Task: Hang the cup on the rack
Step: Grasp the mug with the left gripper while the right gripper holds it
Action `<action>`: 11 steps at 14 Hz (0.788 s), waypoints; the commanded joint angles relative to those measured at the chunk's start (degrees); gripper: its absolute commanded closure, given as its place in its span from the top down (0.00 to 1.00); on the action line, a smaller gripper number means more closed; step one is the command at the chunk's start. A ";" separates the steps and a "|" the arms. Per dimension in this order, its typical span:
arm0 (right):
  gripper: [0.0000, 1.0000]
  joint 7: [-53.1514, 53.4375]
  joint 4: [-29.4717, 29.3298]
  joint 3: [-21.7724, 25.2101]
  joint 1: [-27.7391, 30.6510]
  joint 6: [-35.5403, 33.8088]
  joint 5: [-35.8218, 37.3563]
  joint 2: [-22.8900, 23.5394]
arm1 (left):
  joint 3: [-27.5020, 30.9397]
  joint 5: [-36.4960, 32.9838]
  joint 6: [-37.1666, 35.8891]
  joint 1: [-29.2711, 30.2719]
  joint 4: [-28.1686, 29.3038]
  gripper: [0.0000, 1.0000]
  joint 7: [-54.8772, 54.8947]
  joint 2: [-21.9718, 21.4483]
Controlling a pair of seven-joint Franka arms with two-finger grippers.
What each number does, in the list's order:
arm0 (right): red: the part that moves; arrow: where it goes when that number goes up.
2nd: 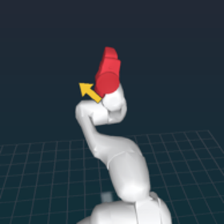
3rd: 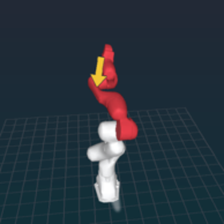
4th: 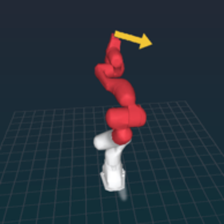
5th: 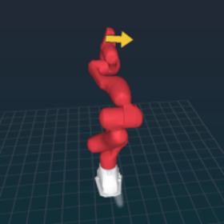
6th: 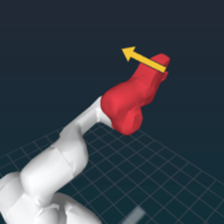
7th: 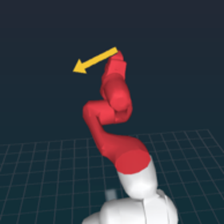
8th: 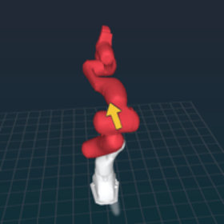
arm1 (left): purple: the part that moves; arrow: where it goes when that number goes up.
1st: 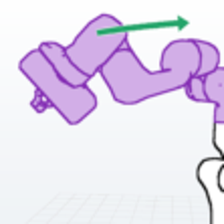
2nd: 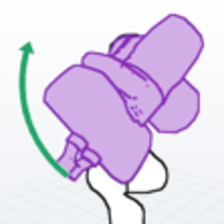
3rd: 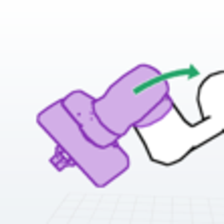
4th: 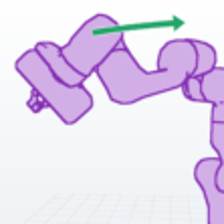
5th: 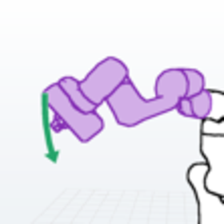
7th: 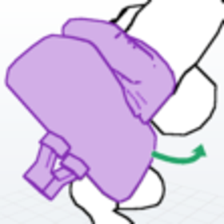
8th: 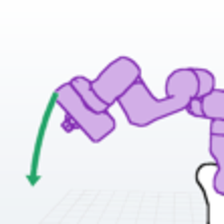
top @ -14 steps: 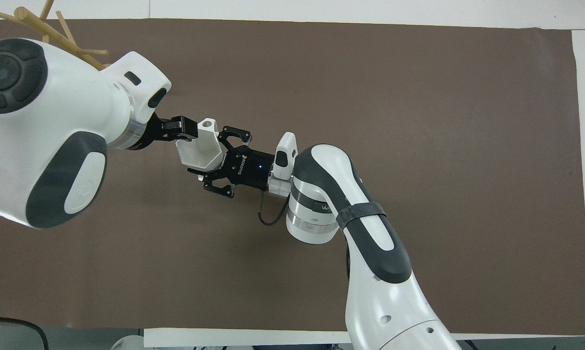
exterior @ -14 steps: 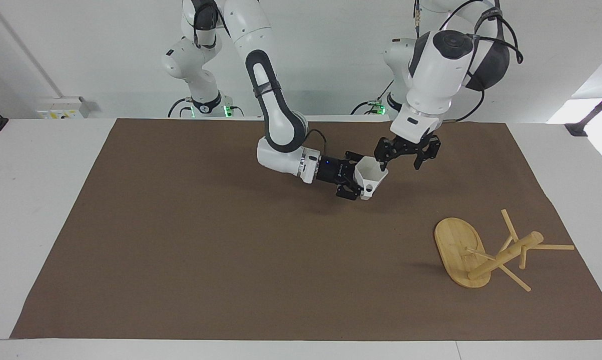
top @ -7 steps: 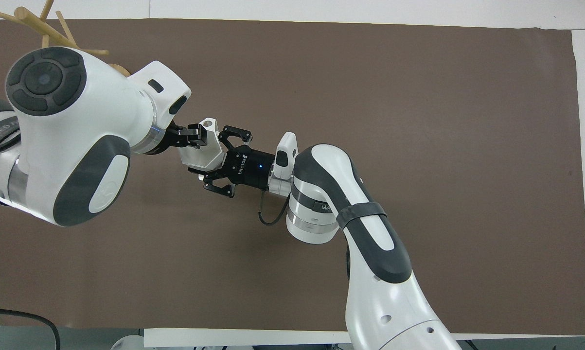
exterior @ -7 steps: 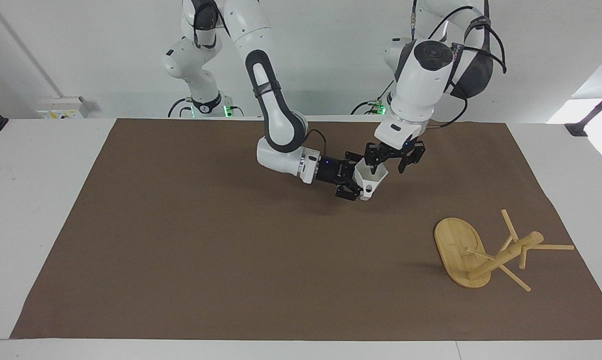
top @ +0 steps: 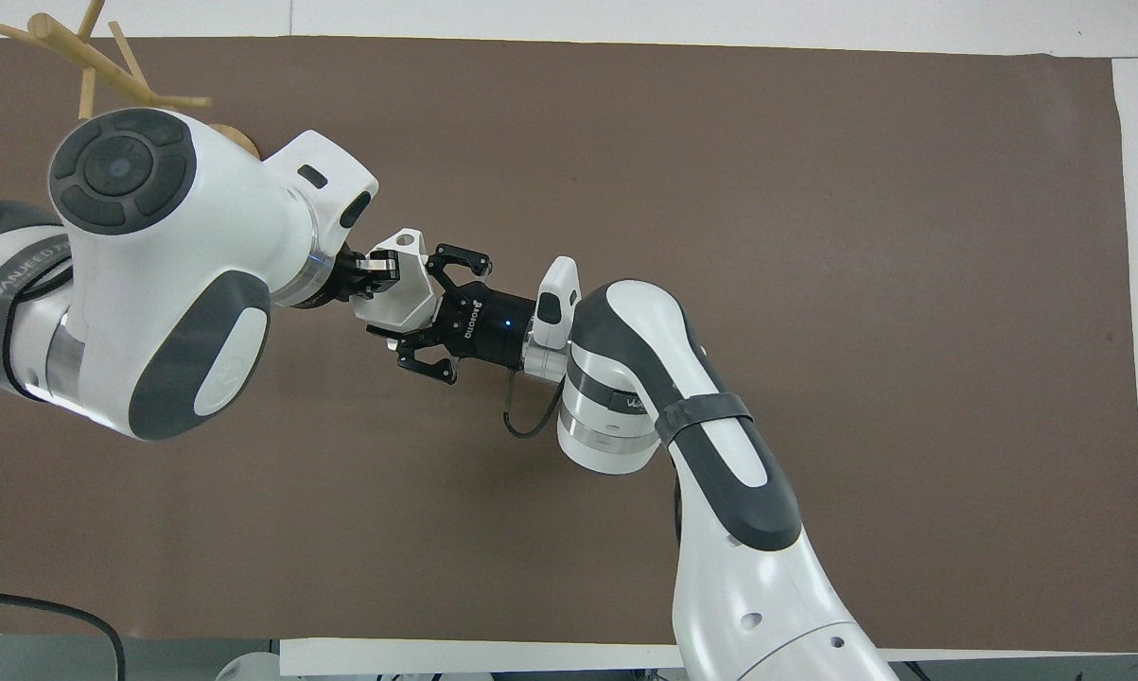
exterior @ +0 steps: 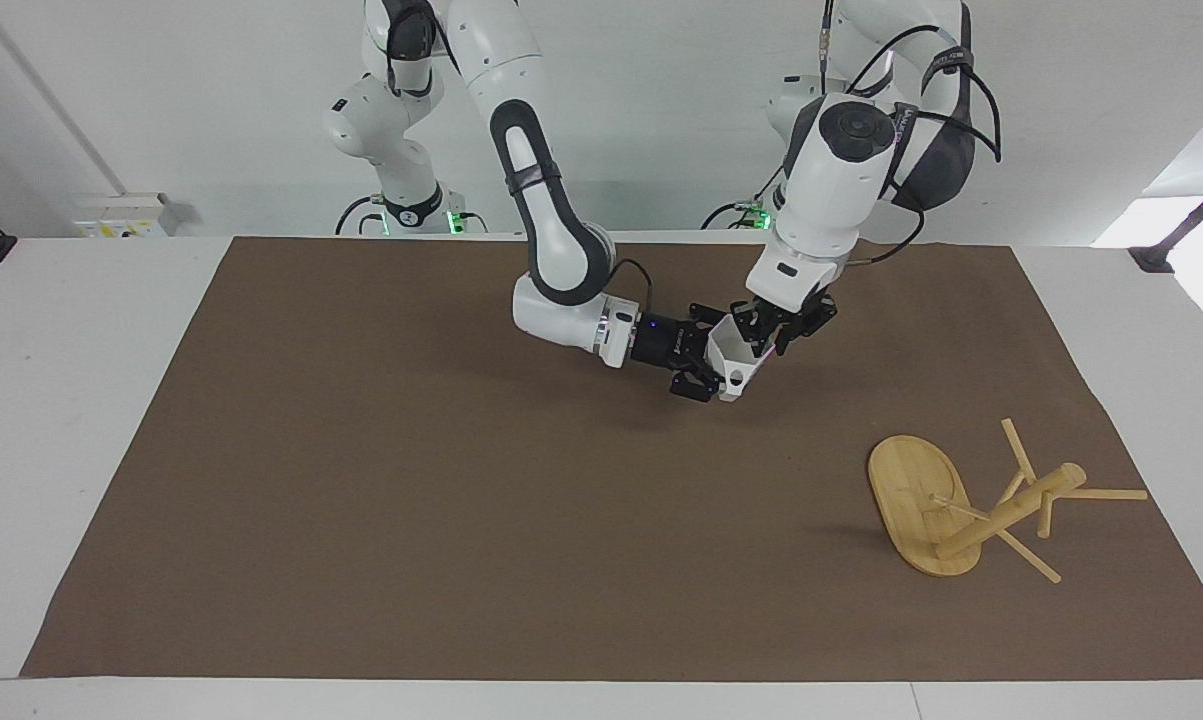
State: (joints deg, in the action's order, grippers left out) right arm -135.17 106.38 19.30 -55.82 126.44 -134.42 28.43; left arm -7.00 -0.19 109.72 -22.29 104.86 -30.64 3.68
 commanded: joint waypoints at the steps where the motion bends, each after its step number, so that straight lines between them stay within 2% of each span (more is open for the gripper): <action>1: 0.00 -1.06 -0.20 -0.40 0.63 0.82 -1.20 -0.22 | 0.76 0.62 1.46 -1.00 0.87 0.00 -2.14 -0.52; 3: 0.00 -1.06 -0.29 -0.49 0.63 0.91 -1.20 -0.22 | 0.85 0.62 1.46 -1.00 0.79 0.00 -2.31 -0.43; 4: 0.11 -1.06 -0.29 -0.49 0.63 0.91 -1.29 -0.22 | 0.85 0.62 1.46 -1.00 0.79 0.00 -2.40 -0.43; 5: 0.48 -0.71 -0.38 -0.49 0.71 1.52 -1.29 -0.22 | 0.85 0.62 1.37 -1.00 0.79 0.00 -2.40 -0.43; 6: 0.99 -0.54 -0.29 -0.49 0.72 1.61 -1.46 -0.22 | 0.85 0.62 1.37 -1.00 0.79 0.00 -2.40 -0.52; 9: 1.00 -0.97 0.06 -0.49 1.50 1.00 -1.90 -0.22 | 0.85 0.62 1.37 -1.00 0.79 0.00 -2.84 -0.52; 11: 1.00 -1.15 1.02 -0.49 3.78 -2.14 -1.29 -0.66 | 0.85 0.62 1.37 -1.00 0.87 0.00 -2.93 -0.52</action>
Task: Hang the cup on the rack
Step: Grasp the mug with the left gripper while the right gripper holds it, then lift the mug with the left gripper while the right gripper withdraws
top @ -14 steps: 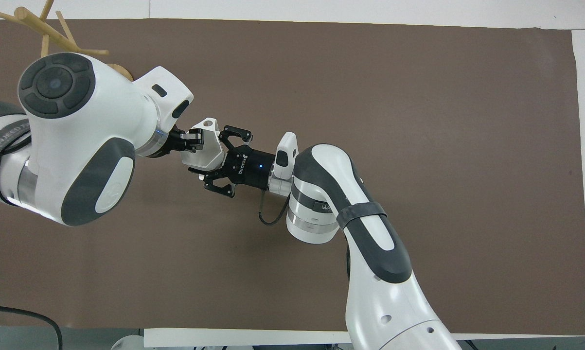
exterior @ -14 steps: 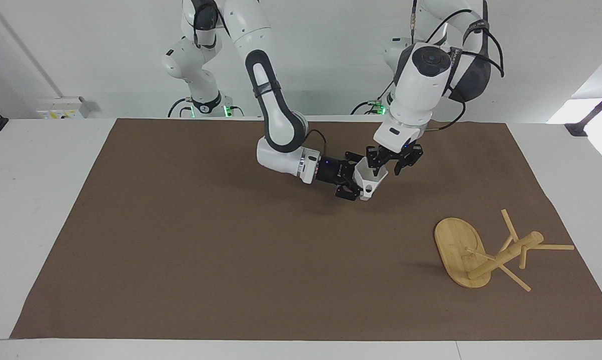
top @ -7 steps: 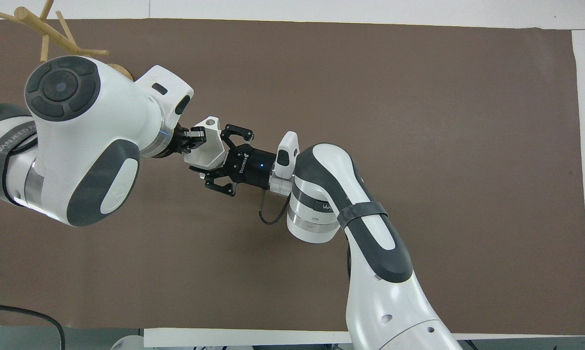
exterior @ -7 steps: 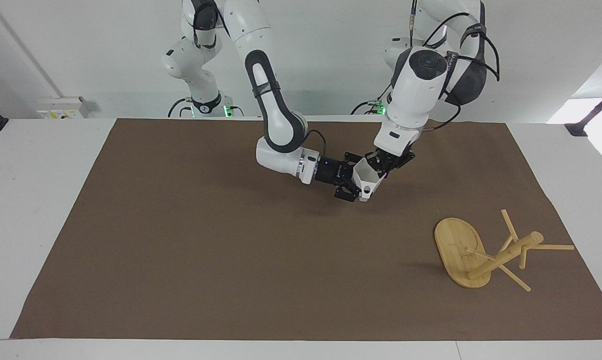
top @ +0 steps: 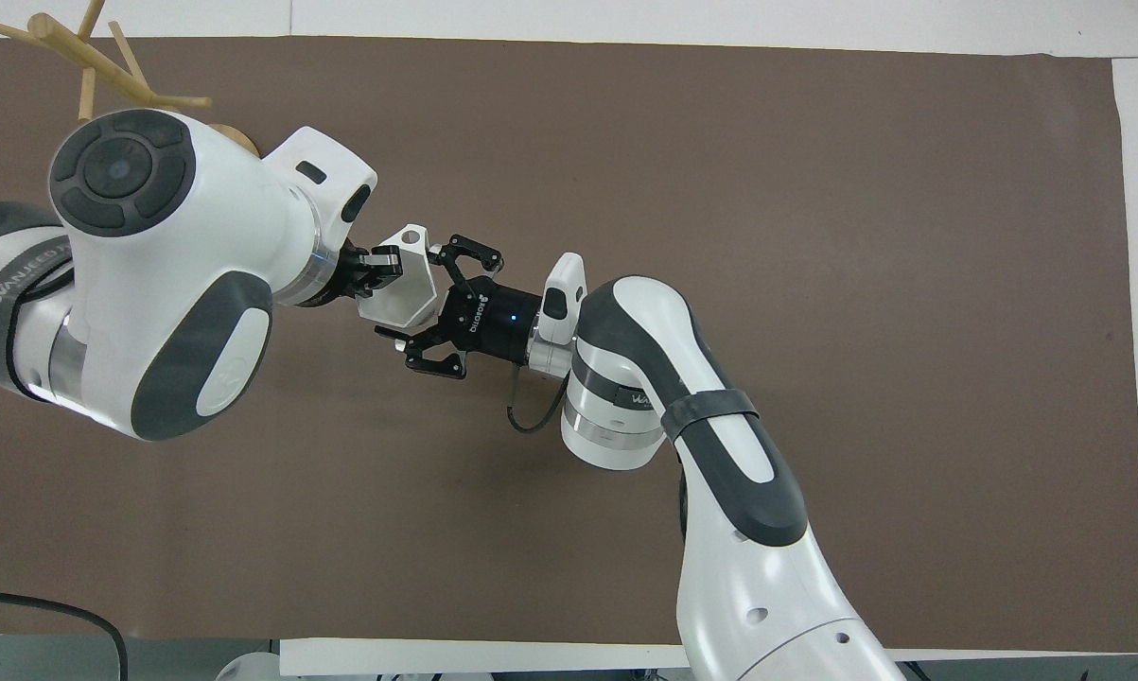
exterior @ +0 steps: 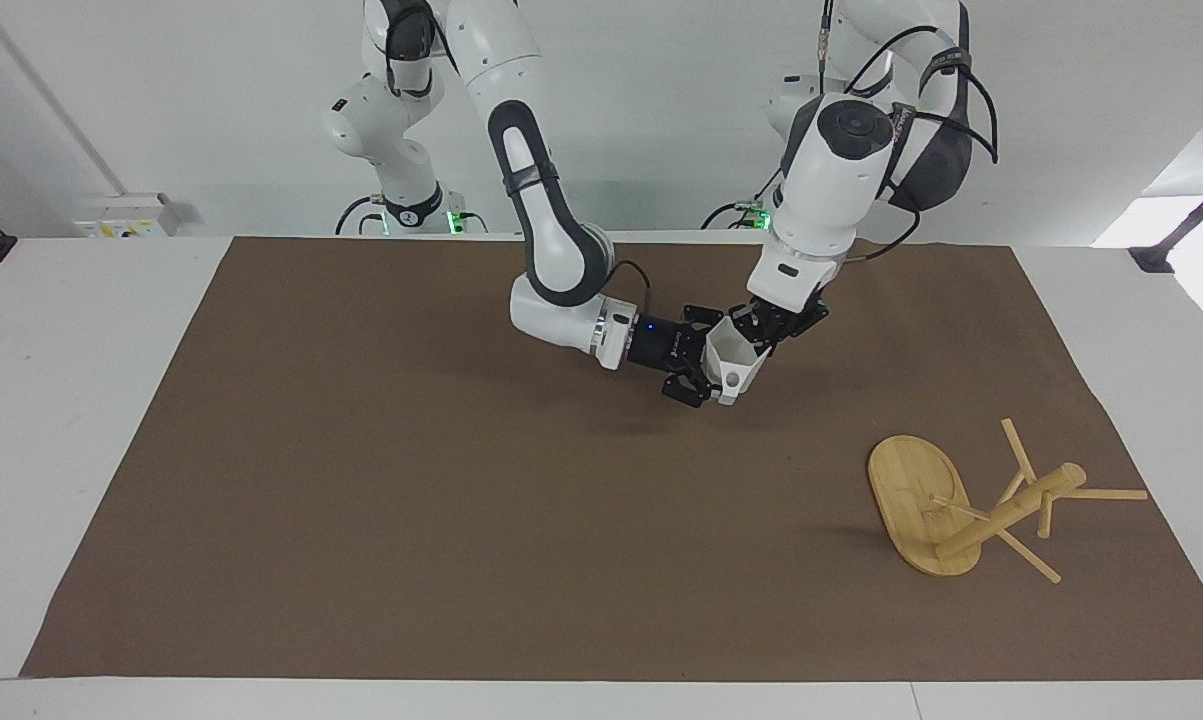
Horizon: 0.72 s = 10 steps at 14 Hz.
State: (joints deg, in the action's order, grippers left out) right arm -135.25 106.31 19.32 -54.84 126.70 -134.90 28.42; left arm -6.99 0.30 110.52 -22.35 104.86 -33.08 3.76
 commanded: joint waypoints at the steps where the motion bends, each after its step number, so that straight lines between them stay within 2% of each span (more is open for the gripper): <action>1: 1.00 -1.16 2.57 -0.33 3.42 -4.42 -0.62 -0.91 | 0.84 0.14 0.66 -0.94 0.88 0.00 -0.50 -0.60; 3: 1.00 -2.64 5.73 -0.33 5.61 -8.55 1.30 -2.14 | 0.84 0.14 0.66 -0.85 0.96 0.00 -0.50 -0.59; 6: 1.00 -2.91 8.56 -0.33 11.32 -14.97 9.64 -3.11 | 0.84 0.14 0.75 -0.33 0.88 0.00 -0.50 -0.51; 10: 1.00 -2.13 9.62 -0.33 23.00 -23.50 25.00 -3.99 | 1.01 0.23 1.54 -0.06 0.70 0.00 -1.11 -0.24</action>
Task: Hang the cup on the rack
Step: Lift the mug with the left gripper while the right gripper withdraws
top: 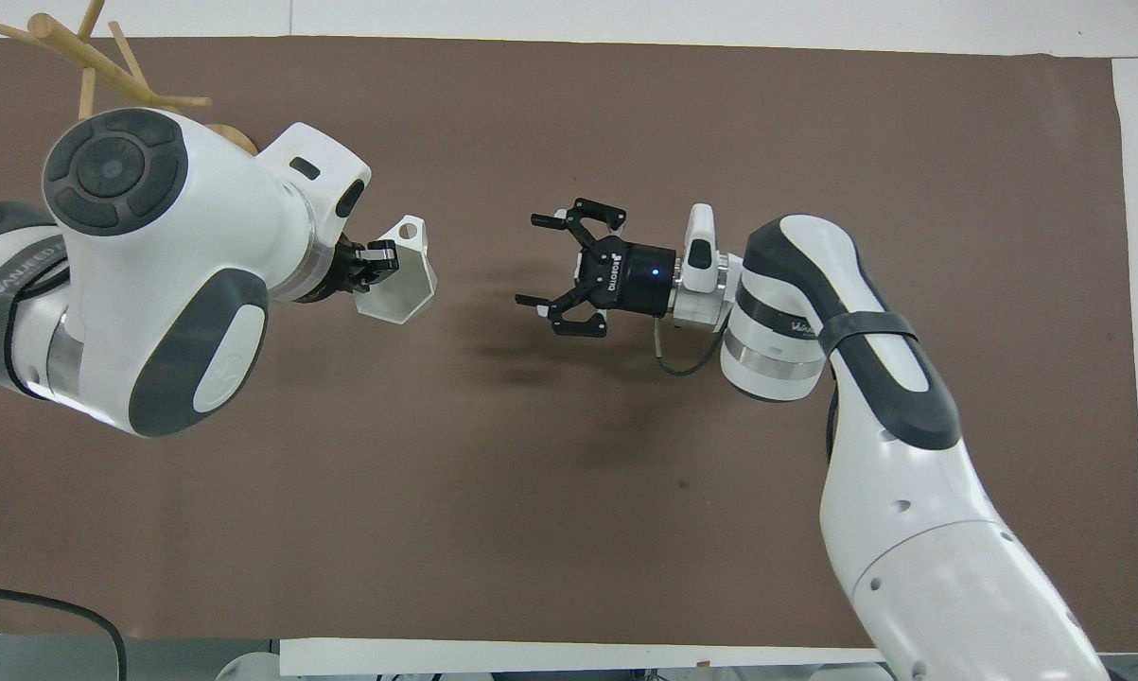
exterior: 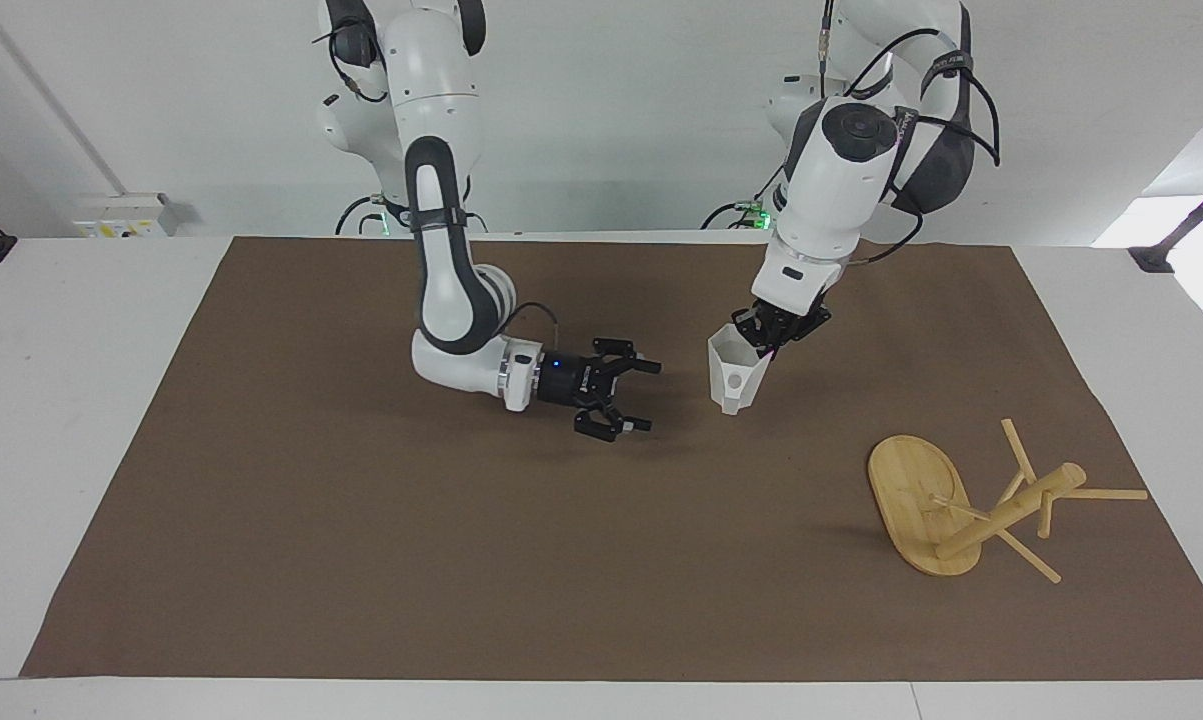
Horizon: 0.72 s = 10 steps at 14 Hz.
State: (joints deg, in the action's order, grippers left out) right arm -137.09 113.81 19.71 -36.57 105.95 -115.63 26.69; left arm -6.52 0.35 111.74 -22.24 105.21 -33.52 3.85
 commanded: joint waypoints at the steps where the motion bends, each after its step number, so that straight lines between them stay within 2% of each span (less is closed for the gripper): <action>1: 1.00 0.41 2.03 -0.72 8.32 -4.33 10.56 -2.43 | 0.55 0.18 1.71 0.09 -0.09 0.00 -2.93 0.02; 6: 1.00 3.84 -1.56 -0.63 22.39 -13.29 29.56 -2.08 | 0.81 -0.09 13.74 2.03 1.13 0.00 -11.99 1.16; 9: 1.00 10.15 -5.78 -0.72 29.78 -17.16 40.98 -2.17 | 0.90 -0.53 24.37 2.03 8.15 0.00 -14.72 -0.85; 10: 1.00 12.44 -6.14 -0.63 31.63 -18.31 43.02 -2.34 | 0.90 -0.62 25.70 2.12 9.91 0.00 -14.73 -1.47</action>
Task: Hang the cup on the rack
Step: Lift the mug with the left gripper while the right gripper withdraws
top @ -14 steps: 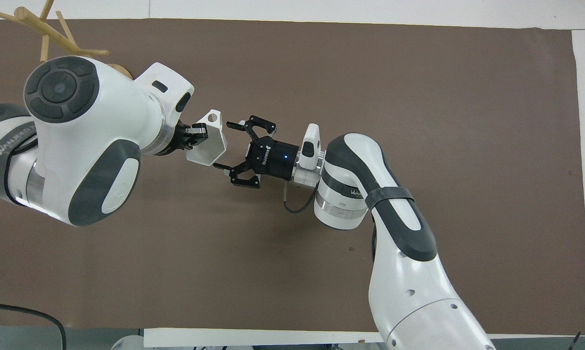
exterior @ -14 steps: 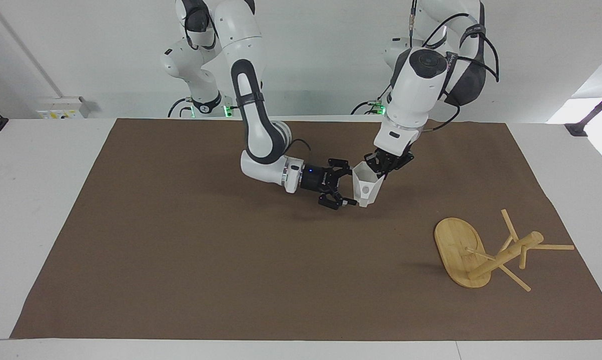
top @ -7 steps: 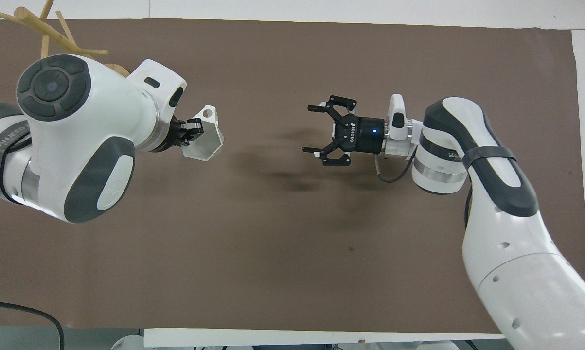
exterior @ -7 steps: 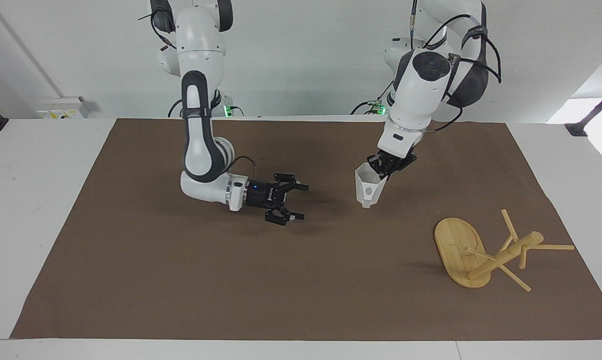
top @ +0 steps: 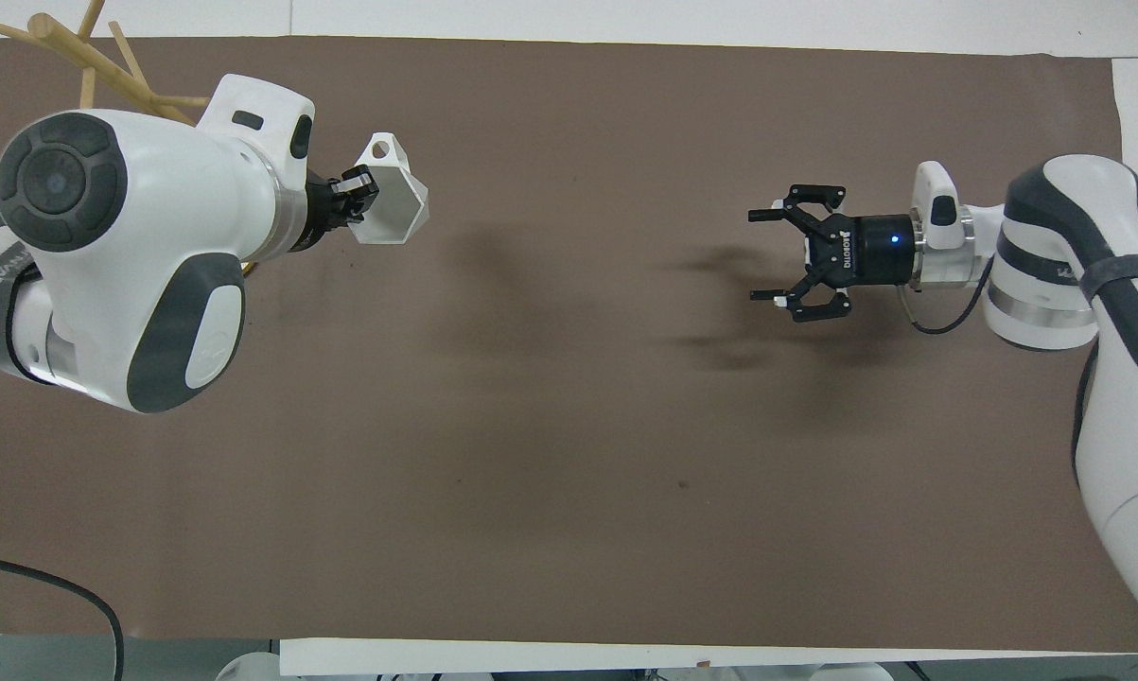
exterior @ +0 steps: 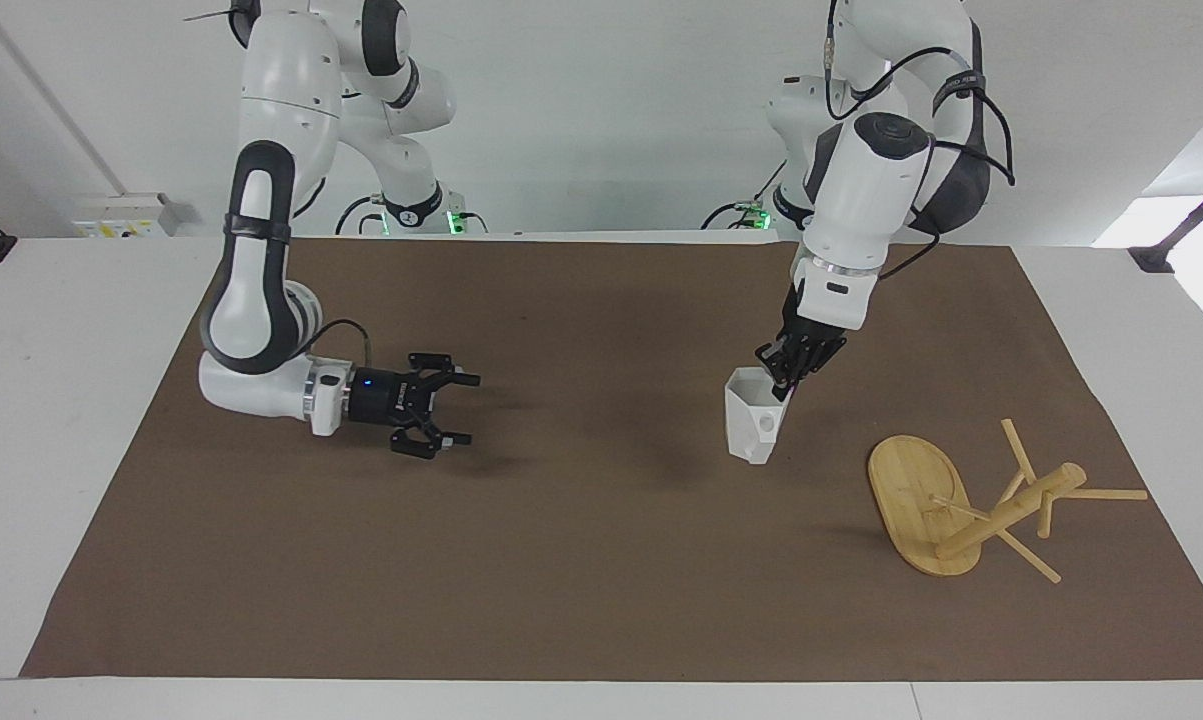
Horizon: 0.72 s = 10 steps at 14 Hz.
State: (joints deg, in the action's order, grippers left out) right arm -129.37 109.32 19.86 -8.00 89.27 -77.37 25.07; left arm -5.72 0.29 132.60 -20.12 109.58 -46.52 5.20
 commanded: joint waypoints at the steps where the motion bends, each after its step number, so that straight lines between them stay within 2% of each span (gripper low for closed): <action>1: 1.00 7.27 -1.65 -0.61 4.47 -1.90 6.16 -1.08 | 0.10 -1.17 5.64 0.00 6.69 0.00 -1.90 -3.44; 5: 1.00 20.78 -2.01 -0.26 7.47 1.78 16.87 -6.95 | 0.18 -1.70 20.72 2.19 17.57 0.00 -1.81 -7.22; 8: 1.00 39.93 -2.27 -0.26 6.77 6.78 27.85 -13.63 | 0.18 -1.70 34.71 4.92 24.00 0.00 -1.73 -8.10; 10: 1.00 50.49 -4.02 -0.43 6.42 7.41 32.26 -14.79 | 0.10 -1.70 40.77 6.76 28.12 0.00 -1.81 -9.76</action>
State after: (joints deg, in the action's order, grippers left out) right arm -87.18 105.73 19.89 -1.11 95.28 -48.94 11.79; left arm -5.47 -0.53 168.00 -14.79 132.14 -47.40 -0.80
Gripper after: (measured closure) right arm 0.000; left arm 0.943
